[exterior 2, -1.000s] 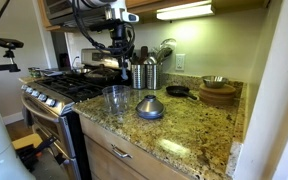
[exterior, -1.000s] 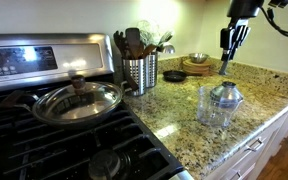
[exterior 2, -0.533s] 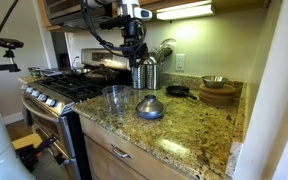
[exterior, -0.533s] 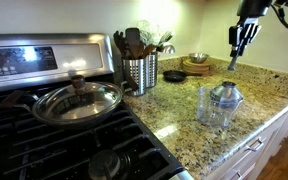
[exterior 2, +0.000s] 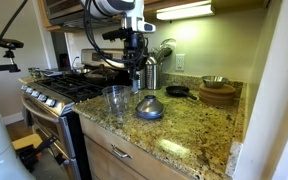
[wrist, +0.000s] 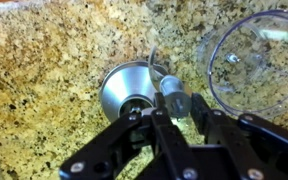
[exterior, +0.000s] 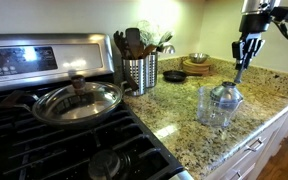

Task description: Take the top off the food cup and pick the blade and put it on the table

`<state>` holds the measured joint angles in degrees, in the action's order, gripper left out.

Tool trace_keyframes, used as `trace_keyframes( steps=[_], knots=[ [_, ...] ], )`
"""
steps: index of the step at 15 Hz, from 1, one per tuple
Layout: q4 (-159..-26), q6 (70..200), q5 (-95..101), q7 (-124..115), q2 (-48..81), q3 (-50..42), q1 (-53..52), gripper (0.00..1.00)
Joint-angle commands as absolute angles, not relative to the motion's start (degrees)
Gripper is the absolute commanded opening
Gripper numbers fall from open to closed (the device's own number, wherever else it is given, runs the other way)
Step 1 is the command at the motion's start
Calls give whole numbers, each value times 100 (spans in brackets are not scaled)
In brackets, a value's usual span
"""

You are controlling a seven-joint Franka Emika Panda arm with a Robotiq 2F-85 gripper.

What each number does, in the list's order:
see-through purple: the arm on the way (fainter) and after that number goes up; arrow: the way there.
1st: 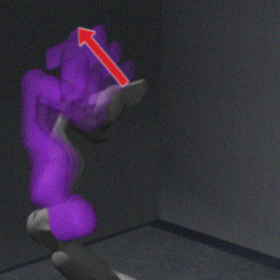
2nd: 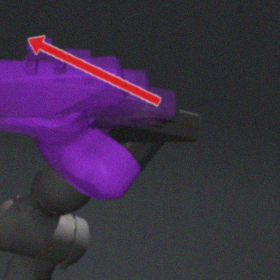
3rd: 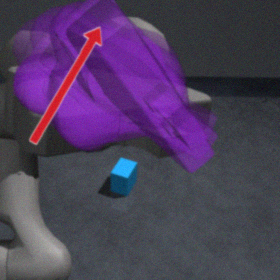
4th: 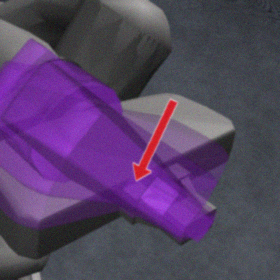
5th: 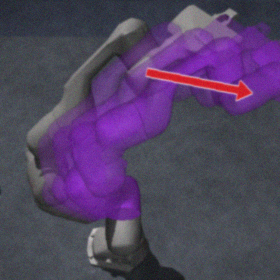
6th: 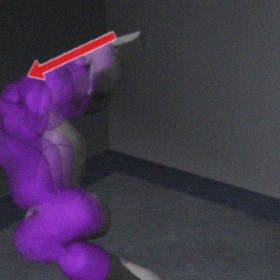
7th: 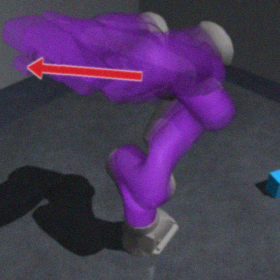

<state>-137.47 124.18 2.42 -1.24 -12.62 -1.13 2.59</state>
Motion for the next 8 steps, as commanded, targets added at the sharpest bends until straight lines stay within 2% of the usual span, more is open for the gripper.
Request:
trace_keyframes(
  steps=[1,8],
  knots=[
    [-14029,12499,179,-253,-1229,-139,256,13],
    [-14346,12890,184,-555,-1010,-76,229,13]
  ],
)
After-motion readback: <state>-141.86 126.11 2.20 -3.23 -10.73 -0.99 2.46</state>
